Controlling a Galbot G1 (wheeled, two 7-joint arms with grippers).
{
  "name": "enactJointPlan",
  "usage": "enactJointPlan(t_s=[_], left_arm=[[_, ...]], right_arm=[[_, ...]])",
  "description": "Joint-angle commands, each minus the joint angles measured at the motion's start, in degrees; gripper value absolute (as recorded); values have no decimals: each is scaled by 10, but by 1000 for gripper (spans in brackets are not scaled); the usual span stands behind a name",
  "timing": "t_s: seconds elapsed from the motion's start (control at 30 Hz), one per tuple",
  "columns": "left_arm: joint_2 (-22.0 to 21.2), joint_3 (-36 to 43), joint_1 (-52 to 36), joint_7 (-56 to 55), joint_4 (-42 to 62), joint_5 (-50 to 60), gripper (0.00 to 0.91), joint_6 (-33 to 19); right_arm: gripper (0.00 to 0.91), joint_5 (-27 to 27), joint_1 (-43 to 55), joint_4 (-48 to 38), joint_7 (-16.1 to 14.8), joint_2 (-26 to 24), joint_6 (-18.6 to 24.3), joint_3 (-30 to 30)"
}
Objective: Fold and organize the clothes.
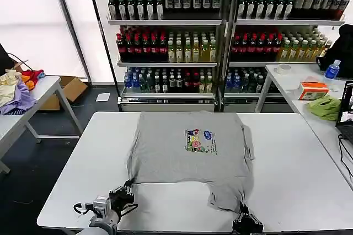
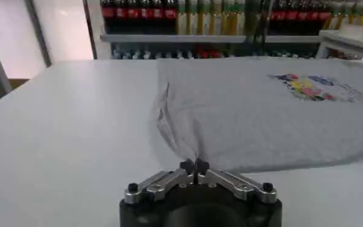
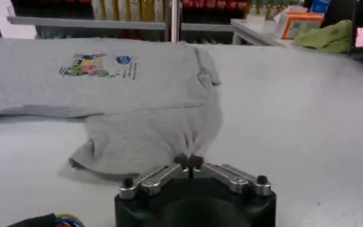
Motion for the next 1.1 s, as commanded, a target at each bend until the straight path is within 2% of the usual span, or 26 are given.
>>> enactJointPlan(t_s=[0.03,0.27,0.57,0.8,1.1], left_arm=[[-12,-9,-18,5,-12,-5,10,-84],[-17,-21,-49,-1,-9,-32,10,-108],[-17,-21,-108,-1,28,-44,10,-122],[-15,-12,-174,-5,87,-53,10,-125],[-12,3,-239,-6,167,-71,10,-123]], right_arm=[[0,-53,14,17,-41,3,53,13],[0,-83,65,12,-72,7,72,37],[0,-80,180,-38,-104,4,62,48],[0,-53,292,-102,-111,-2,42,42],[0,-32,379,-200,-121,-10,33,30]])
